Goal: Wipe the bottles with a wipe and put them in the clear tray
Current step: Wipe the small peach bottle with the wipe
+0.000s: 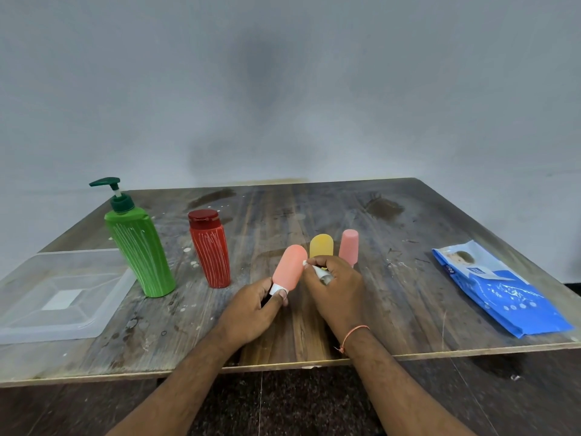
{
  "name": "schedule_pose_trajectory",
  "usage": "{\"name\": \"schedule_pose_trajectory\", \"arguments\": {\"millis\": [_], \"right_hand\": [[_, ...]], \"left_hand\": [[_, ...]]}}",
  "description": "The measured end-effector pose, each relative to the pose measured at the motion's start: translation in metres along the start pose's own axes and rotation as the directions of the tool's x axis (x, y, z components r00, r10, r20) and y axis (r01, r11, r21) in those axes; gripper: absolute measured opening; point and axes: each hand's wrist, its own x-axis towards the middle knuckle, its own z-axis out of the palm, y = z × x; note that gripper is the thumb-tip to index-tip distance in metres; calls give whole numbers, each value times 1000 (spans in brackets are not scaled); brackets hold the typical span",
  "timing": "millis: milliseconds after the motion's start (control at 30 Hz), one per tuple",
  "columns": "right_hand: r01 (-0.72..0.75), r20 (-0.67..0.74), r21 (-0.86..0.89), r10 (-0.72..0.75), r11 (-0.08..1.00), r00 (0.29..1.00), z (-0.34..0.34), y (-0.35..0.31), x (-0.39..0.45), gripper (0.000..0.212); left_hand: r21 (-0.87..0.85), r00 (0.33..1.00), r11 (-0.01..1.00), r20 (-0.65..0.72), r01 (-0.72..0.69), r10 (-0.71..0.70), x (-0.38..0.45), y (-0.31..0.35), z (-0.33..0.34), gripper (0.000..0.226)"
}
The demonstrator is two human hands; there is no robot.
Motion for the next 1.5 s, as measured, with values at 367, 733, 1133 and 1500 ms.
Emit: {"name": "schedule_pose_trajectory", "arguments": {"millis": [367, 733, 1133, 1500], "right_hand": [[-46, -11, 29, 46, 999, 999, 1, 2, 2, 8], [26, 103, 184, -46, 983, 994, -3, -3, 0, 13], [-371, 385, 419, 207, 829, 899, -21, -1, -12, 28], [-354, 352, 351, 228, 867, 908, -19, -3, -15, 19]], "left_hand": [[4, 1000, 1000, -5, 9, -9, 0, -1, 0, 17], [34, 998, 999, -53, 31, -29, -2, 3, 2, 23], [82, 991, 996, -130, 35, -24, 2, -3, 6, 35], [-389, 947, 919, -314, -61, -70, -4, 4, -4, 40]]}}
